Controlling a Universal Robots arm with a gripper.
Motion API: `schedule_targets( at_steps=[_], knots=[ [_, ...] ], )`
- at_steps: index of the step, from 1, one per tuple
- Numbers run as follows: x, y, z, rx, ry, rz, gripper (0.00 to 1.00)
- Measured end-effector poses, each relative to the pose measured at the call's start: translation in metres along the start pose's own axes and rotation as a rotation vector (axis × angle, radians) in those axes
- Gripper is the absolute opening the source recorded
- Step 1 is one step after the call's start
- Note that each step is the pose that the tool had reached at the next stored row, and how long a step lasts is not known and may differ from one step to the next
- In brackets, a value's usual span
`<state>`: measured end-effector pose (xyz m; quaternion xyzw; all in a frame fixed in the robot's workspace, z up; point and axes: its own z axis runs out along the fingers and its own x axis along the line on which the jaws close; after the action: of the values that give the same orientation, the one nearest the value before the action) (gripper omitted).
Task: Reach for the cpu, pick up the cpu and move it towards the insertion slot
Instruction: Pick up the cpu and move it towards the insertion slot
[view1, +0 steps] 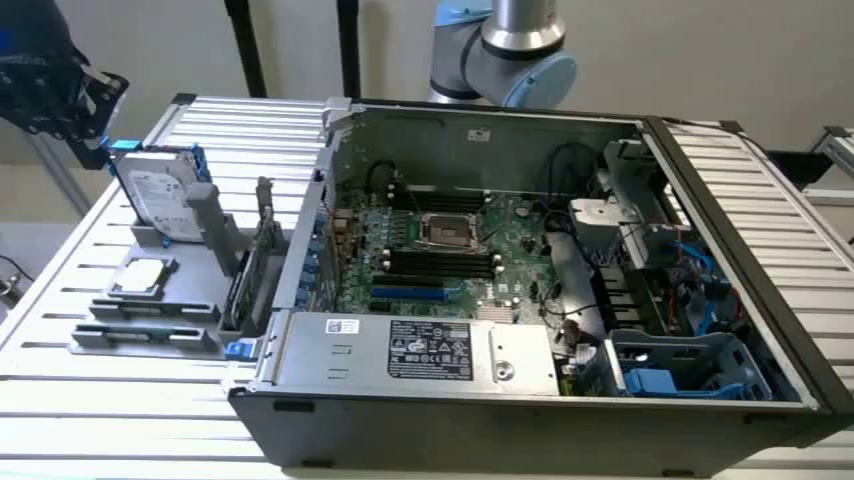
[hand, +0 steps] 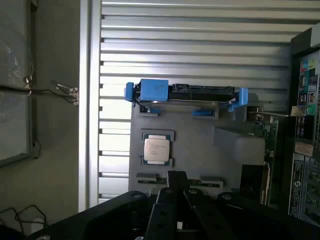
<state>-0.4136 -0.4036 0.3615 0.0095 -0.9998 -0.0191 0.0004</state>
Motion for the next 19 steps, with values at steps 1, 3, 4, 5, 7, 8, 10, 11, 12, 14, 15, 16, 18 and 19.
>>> schedule_targets(
  at_steps=[1, 3, 4, 5, 7, 8, 10, 11, 12, 14, 15, 16, 18, 19],
  knots=[
    [0.0, 0.0, 0.0, 0.0, 0.0001, 0.0, 0.11],
    [0.0, 0.0, 0.0, 0.0, 0.0, 0.0, 0.11],
    [0.0, 0.0, 0.0, 0.0, 0.0, 0.0, 0.11],
    [0.0, 0.0, 0.0, 0.0, 0.0, 0.0, 0.11],
    [0.0, 0.0, 0.0, 0.0, 0.0001, 0.0, 0.11],
    [0.0, 0.0, 0.0, 0.0, 0.0001, 0.0, 0.11],
    [0.0, 0.0, 0.0, 0.0, 0.0001, 0.0, 0.11],
    [0.0, 0.0, 0.0, 0.0, 0.0001, 0.0, 0.11],
    [0.0, 0.0, 0.0, 0.0, 0.0, 0.0, 0.11],
    [0.001, 0.0008, 0.0, 0.0001, -0.0007, 0.0, 0.11],
    [0.003, 0.0015, 0.0002, 0.0001, -0.0015, 0.0, 0.11],
    [0.006, 0.0029, 0.0006, 0.0, -0.0021, 0.0, 0.11],
    [0.011, 0.0048, 0.0014, 0.0, -0.0033, 0.0, 0.11],
    [0.014, 0.0057, 0.0019, 0.0001, -0.0038, 0.0, 0.11]
  ],
)
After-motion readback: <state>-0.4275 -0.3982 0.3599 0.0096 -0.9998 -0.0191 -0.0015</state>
